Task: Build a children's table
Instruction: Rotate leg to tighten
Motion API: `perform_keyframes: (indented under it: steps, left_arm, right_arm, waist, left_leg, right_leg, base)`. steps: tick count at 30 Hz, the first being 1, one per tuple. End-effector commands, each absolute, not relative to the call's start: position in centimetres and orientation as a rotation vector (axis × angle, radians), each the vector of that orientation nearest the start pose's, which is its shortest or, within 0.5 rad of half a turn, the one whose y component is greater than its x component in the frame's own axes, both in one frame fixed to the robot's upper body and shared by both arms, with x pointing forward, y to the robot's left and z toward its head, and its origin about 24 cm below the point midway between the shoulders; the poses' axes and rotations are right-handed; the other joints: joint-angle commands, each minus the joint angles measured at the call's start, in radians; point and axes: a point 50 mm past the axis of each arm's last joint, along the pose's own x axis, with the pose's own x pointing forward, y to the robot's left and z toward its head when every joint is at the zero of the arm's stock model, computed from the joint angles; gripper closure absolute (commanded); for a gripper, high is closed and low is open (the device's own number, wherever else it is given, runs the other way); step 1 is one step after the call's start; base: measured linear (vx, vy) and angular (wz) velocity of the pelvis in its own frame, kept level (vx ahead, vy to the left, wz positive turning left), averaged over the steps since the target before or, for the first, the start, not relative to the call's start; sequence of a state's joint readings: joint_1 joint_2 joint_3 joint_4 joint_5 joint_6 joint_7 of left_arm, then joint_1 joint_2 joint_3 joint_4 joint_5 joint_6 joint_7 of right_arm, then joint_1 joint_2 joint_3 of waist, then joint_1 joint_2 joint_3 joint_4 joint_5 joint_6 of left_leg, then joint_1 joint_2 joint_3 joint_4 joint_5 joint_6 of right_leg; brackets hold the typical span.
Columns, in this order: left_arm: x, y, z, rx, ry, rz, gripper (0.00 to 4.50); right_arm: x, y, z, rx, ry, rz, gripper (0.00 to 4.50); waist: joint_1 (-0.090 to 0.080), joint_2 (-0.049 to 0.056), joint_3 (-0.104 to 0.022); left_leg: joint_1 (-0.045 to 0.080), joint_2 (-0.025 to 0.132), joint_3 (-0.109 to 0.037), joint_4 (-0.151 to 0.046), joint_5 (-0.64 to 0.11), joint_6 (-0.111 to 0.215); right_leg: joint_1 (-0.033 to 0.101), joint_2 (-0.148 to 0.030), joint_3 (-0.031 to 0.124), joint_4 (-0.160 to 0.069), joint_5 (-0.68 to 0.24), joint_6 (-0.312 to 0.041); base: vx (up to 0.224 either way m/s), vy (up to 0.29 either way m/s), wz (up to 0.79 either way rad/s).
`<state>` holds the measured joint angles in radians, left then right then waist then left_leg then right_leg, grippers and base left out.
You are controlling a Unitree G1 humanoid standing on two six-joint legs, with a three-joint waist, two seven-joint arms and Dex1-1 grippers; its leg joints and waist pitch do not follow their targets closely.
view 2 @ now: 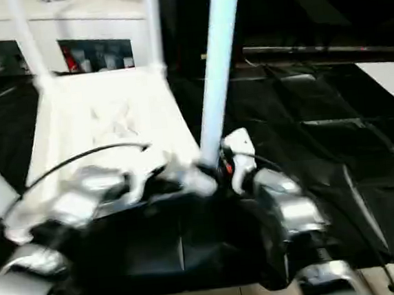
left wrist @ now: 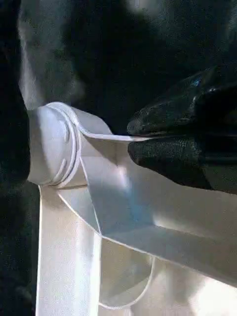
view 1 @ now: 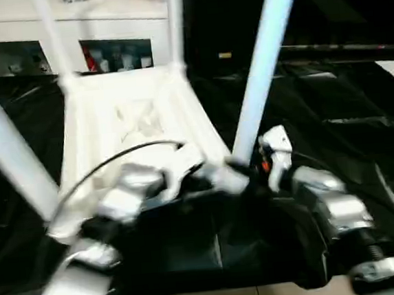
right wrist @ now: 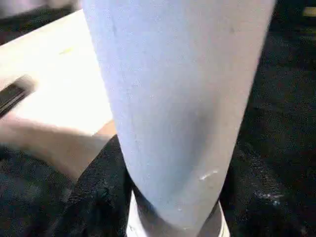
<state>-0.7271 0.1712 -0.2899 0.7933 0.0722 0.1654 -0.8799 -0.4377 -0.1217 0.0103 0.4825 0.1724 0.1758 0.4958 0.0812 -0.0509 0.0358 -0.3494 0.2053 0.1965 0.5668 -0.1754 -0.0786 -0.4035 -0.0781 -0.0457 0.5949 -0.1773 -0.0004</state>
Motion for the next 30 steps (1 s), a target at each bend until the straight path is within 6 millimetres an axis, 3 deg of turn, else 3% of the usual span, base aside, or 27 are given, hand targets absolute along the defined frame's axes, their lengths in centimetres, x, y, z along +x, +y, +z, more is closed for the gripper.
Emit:
perform_keyframes:
  steps: [1, 6, 9, 10, 16, 18, 19, 21, 22, 24, 26, 30]
  left_arm:
    - [35.1, 8.7, 3.9, 0.362, 0.46, -0.898, 4.5]
    - [35.1, 7.6, 3.9, 0.378, 0.451, -0.928, 4.5]
    - [34.7, 7.6, 3.7, 0.38, 0.454, -0.993, 4.5]
    - [34.6, 7.6, 3.6, 0.379, 0.455, -0.999, 4.5]
    - [34.0, 8.1, 3.3, 0.394, 0.457, -1.09, 4.5]
    - [33.7, 8.6, 3.5, 0.399, 0.448, -1.134, 4.5]
    - [33.6, 8.9, 3.6, 0.405, 0.442, -1.163, 4.5]
    - [33.2, 9.3, 3.8, 0.407, 0.424, -1.226, 4.5]
    - [33.1, 9.3, 3.8, 0.407, 0.422, -1.234, 4.5]
    - [32.7, 9.7, 4.1, 0.409, 0.41, -1.293, 4.5]
    - [32.0, 10.3, 4.4, 0.423, 0.402, -1.392, 4.5]
    - [31.1, 11.4, 4.8, 0.442, 0.411, -1.495, 4.5]
  right_arm:
    - [31.5, -11.3, 1.2, 0.114, 0.339, 0.46, 2.55]
    - [31.6, -9.3, 1.5, 0.099, 0.322, 0.481, 2.55]
    - [31.7, -9.1, 2.2, 0.158, 0.278, 0.518, 2.55]
    - [31.7, -9.1, 2.3, 0.164, 0.271, 0.519, 2.2]
    - [31.5, -9.5, 3.0, 0.185, 0.229, 0.562, 1.67]
    - [30.8, -10.0, 3.9, 0.158, 0.211, 0.697, 1.67]
    - [30.2, -10.6, 4.5, 0.157, 0.206, 0.776, 1.67]
    - [29.0, -11.7, 5.1, 0.131, 0.2, 0.891, 1.67]
    - [28.8, -11.8, 5.2, 0.128, 0.2, 0.904, 1.67]
    - [27.8, -13.0, 5.4, 0.113, 0.212, 0.973, 1.67]
    - [26.4, -14.8, 5.5, 0.092, 0.245, 1.046, 1.67]
    - [24.7, -17.7, 5.9, 0.088, 0.284, 1.076, 1.67]
  waist:
    - [-0.001, 0.004, -0.046]
    - [-0.002, 0.01, -0.045]
    - [-0.002, 0.005, -0.046]
    - [-0.001, 0.007, -0.046]
    - [0.001, 0.007, -0.046]
    - [0.004, 0.01, -0.046]
    - [0.01, 0.013, -0.045]
    - [0.013, 0.018, -0.047]
    - [0.014, 0.013, -0.048]
    - [0.016, 0.015, -0.046]
    - [0.023, 0.028, -0.045]
    - [0.028, 0.033, -0.049]
  left_leg:
    - [0.007, 0.019, -0.02, -0.071, -0.313, -0.017]
    - [0.008, 0.019, -0.019, -0.073, -0.337, -0.013]
    - [0.006, 0.02, -0.018, -0.073, -0.341, -0.004]
    - [0.006, 0.021, -0.018, -0.074, -0.342, -0.003]
    - [0.001, 0.023, -0.019, -0.077, -0.328, 0.005]
    - [0.004, 0.022, -0.018, -0.076, -0.322, 0.009]
    - [0.001, 0.024, -0.018, -0.076, -0.303, 0.02]
    - [0.003, 0.027, -0.017, -0.073, -0.287, 0.029]
    - [-0.002, 0.025, -0.015, -0.07, -0.269, 0.04]
    - [-0.002, 0.024, -0.013, -0.07, -0.262, 0.045]
    - [0.001, 0.026, -0.016, -0.071, -0.262, 0.036]
    - [0.0, 0.029, -0.014, -0.069, -0.248, 0.048]
  right_leg:
    - [0.029, -0.058, 0.033, -0.095, -0.442, -0.101]
    - [0.027, -0.056, 0.034, -0.096, -0.407, -0.107]
    - [0.03, -0.056, 0.035, -0.093, -0.382, -0.117]
    - [0.03, -0.057, 0.035, -0.093, -0.384, -0.119]
    - [0.034, -0.058, 0.036, -0.091, -0.361, -0.123]
    - [0.035, -0.057, 0.036, -0.093, -0.359, -0.124]
    - [0.043, -0.056, 0.037, -0.089, -0.313, -0.132]
    - [0.044, -0.056, 0.037, -0.081, -0.253, -0.149]
    - [0.048, -0.056, 0.037, -0.078, -0.226, -0.158]
    - [0.047, -0.057, 0.038, -0.08, -0.241, -0.16]
    - [0.049, -0.058, 0.037, -0.082, -0.26, -0.162]
    - [0.049, -0.057, 0.037, -0.074, -0.181, -0.188]
  base:
    - [0.0, 0.0, 0.0]
    - [0.0, 0.0, 0.0]
    - [0.0, 0.0, 0.0]
    - [0.0, 0.0, 0.0]
    - [0.0, 0.0, 0.0]
    - [0.0, 0.0, 0.0]
    - [0.0, 0.0, 0.0]
    - [0.0, 0.0, 0.0]
    - [0.0, 0.0, 0.0]
    - [0.0, 0.0, 0.0]
    - [0.0, 0.0, 0.0]
    - [0.0, 0.0, 0.0]
